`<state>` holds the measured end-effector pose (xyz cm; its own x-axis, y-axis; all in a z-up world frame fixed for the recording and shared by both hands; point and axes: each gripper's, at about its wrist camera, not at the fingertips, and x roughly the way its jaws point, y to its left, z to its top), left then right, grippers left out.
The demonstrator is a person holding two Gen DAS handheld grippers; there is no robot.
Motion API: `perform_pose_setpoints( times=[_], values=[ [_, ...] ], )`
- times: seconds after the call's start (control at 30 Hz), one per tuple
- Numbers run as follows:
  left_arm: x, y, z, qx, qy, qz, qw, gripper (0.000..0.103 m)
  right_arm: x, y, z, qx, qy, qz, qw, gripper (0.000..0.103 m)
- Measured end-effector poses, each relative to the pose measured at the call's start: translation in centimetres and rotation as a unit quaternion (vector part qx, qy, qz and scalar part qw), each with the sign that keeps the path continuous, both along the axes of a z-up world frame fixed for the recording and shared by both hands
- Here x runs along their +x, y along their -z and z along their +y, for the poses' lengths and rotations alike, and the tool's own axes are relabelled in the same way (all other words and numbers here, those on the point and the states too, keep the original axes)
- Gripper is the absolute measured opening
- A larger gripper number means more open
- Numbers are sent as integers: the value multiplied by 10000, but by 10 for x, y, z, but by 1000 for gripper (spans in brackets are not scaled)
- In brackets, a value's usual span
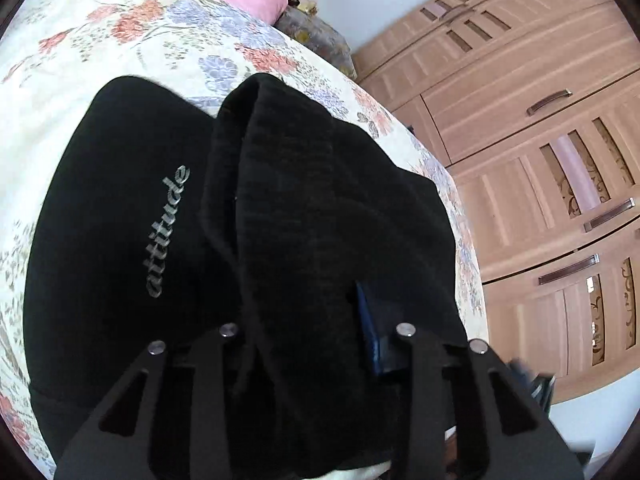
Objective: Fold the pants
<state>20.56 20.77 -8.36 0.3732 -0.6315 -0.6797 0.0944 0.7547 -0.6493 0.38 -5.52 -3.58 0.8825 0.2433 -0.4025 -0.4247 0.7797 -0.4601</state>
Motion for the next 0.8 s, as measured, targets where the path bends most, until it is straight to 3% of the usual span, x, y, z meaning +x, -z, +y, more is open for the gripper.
perform_pose_setpoints(
  times=[0.1, 0.2, 0.4, 0.5, 0.67, 0.73, 0.8],
  values=[
    [-2, 4, -1, -78, -96, -43, 9999, 36, -8, -3, -84, 1095, 299, 751, 9907, 89],
    [2, 4, -3, -61, -115, -19, 9999, 36, -15, 10, -126, 1371, 547, 1314, 9803, 89],
    [-2, 3, 0, -79, -199, 103, 9997, 37, -23, 30, -100, 865, 500, 1425, 9847, 89],
    [-4, 4, 7, -148, -298, 194, 9993, 39, -7, 49, -80, 290, 960, 1262, 9869, 88],
    [-4, 4, 9, -134, -354, 238, 9990, 41, 5, 49, -77, 317, 1218, 1194, 9848, 89],
    [-6, 3, 8, -113, -368, 208, 9990, 39, 9, 54, -74, 263, 1181, 1238, 9849, 89],
    [-11, -8, 5, 27, -368, 13, 9993, 28, 10, 53, -74, 238, 1185, 1254, 9847, 89]
  ],
)
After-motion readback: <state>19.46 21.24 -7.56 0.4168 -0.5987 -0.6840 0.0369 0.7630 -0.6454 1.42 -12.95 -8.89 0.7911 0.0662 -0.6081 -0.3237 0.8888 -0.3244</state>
